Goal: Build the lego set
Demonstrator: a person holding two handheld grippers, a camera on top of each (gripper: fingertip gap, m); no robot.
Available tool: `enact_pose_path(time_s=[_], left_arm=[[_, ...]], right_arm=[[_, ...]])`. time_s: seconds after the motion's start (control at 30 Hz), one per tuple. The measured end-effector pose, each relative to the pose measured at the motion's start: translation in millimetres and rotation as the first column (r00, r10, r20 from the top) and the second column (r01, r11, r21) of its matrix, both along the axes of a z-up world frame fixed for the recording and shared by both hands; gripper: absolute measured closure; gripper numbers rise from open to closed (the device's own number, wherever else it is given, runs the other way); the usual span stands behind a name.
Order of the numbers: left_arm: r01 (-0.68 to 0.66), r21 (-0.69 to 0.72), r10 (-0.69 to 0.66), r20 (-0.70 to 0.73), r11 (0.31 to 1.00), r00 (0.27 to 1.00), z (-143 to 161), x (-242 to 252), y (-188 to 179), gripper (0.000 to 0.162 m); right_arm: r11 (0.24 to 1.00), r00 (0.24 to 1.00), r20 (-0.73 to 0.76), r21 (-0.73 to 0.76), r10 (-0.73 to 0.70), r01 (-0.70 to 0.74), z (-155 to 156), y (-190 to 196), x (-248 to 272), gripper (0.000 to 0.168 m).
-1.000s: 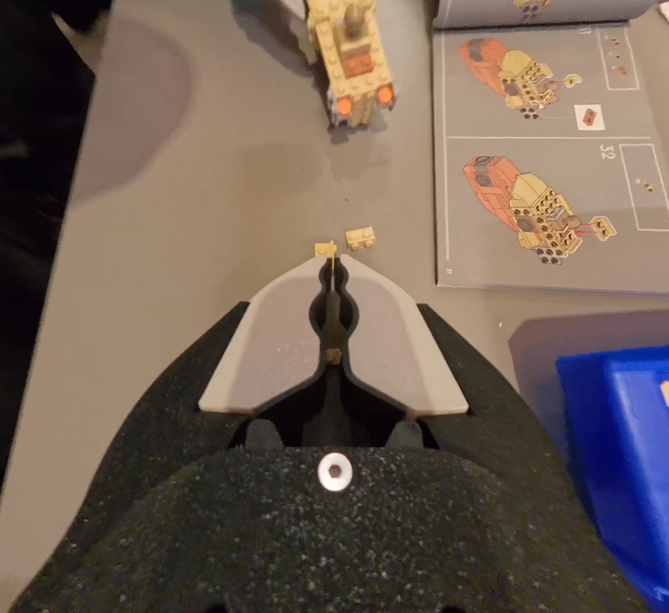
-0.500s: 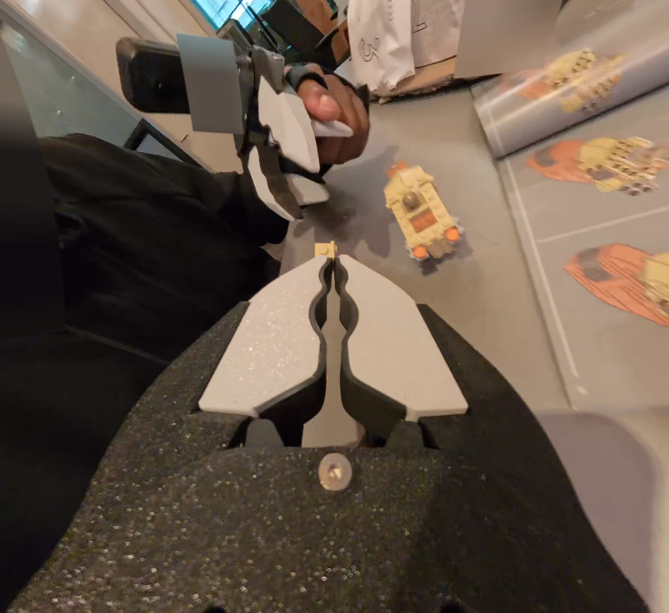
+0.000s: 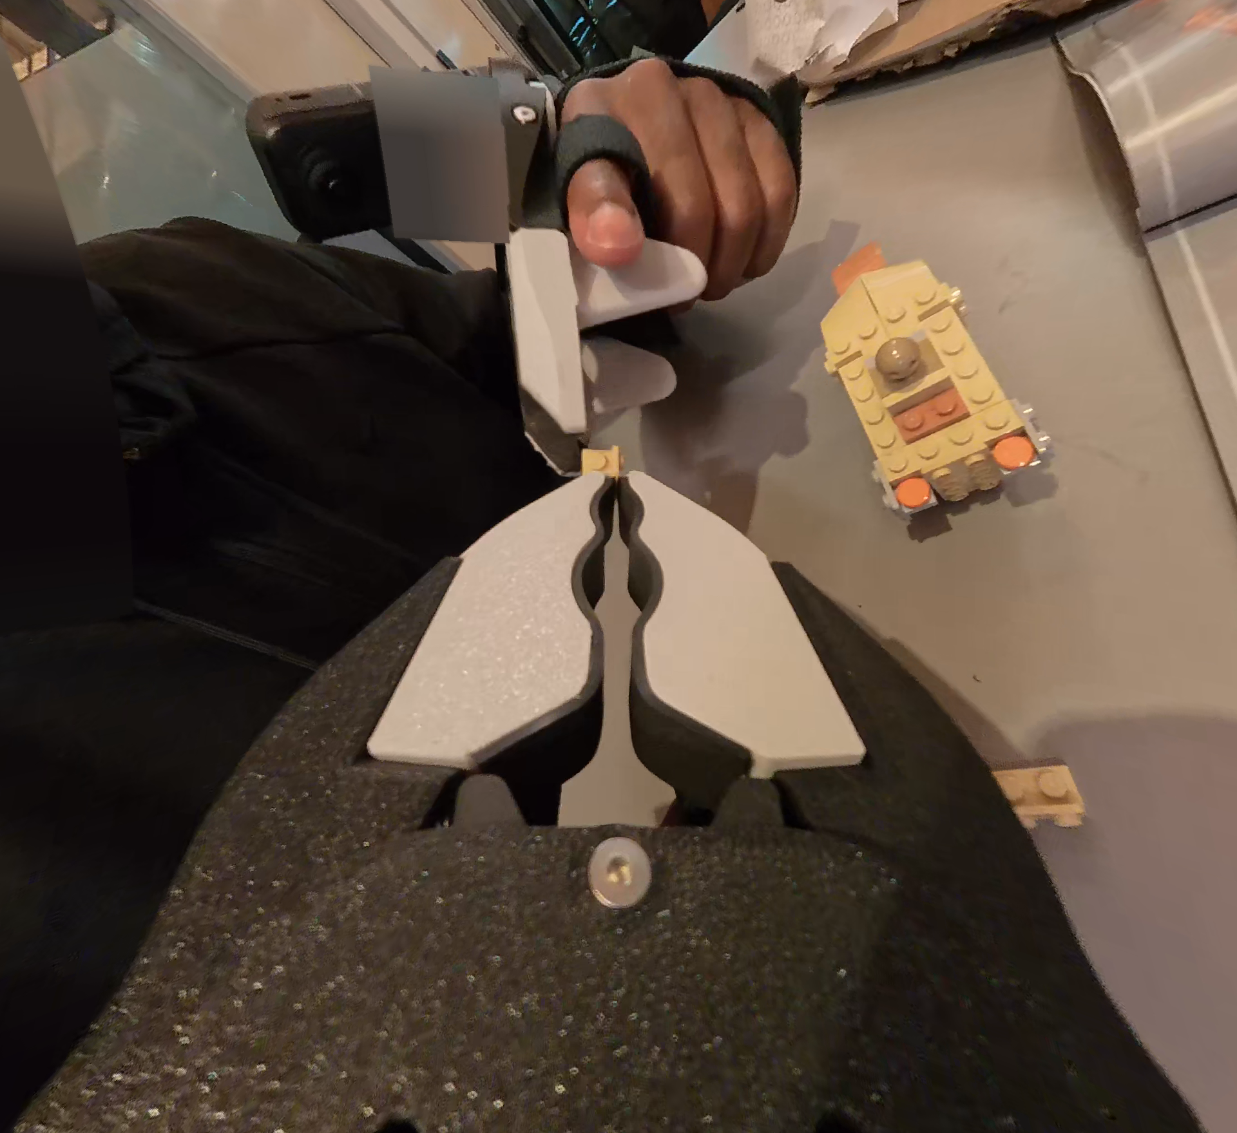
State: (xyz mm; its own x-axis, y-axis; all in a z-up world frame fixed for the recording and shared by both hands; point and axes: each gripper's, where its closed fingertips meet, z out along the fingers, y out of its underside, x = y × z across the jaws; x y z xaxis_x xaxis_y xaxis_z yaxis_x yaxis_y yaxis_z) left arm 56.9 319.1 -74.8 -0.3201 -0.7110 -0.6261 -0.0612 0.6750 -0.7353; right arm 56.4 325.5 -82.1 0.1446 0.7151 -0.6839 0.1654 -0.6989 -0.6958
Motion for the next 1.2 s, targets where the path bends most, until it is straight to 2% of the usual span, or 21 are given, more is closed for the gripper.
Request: enact_pose_path(time_s=[0.2,0.33,0.4,0.47,0.57,0.67,0.73,0.83,1.0,1.2], left_arm=[[-0.004,-0.016,0.003,-0.054,1.0,0.999,-9.9,2.5,-0.8,0.157],[-0.068,-0.213,0.038,-0.144,0.975,0.989,-11.3,4.5,7.1,0.158],[-0.112,-0.356,0.044,-0.194,0.928,0.98,-11.3,5.3,12.4,0.158],[-0.142,-0.475,0.032,-0.233,0.869,0.972,-11.6,4.3,16.3,0.158],[-0.189,-0.609,0.025,-0.267,0.77,0.963,-9.9,2.2,23.8,0.158],[-0.211,-0.695,0.009,-0.282,0.687,0.959,-7.5,-0.1,28.7,0.158],[-0.226,-0.716,0.015,-0.289,0.661,0.957,-7.8,-1.0,32.3,0.158],[-0.239,-0.701,0.028,-0.298,0.672,0.954,-9.9,-2.3,34.3,0.158],[-0.241,-0.68,0.028,-0.308,0.693,0.951,-11.6,-2.4,32.0,0.158],[-0.241,-0.701,0.007,-0.318,0.671,0.948,-13.4,-2.0,29.9,0.158]], right_arm=[[1.0,1.0,-0.01,-0.016,0.01,-0.01,-0.4,-1.3,-2.4,0.168],[0.999,0.999,-0.014,-0.011,-0.041,0.041,-2.7,7.9,0.0,0.167],[0.996,0.997,-0.006,0.036,-0.081,0.081,-1.8,16.2,5.1,0.157],[0.983,0.991,0.046,0.145,-0.122,0.115,-4.7,23.8,13.8,0.155],[0.928,0.974,0.132,0.35,-0.185,0.128,-8.3,31.0,24.0,0.157],[0.875,0.972,0.131,0.472,-0.195,0.112,1.8,27.7,18.4,0.159],[0.863,0.975,0.123,0.495,-0.184,0.101,7.7,24.0,10.5,0.16],[0.862,0.972,0.166,0.504,-0.165,0.06,2.4,19.9,1.6,0.16],[0.857,0.961,0.191,0.51,-0.201,0.078,-3.0,24.6,-1.2,0.159],[0.866,0.958,0.197,0.492,-0.207,0.086,-5.0,26.0,-2.9,0.161]])
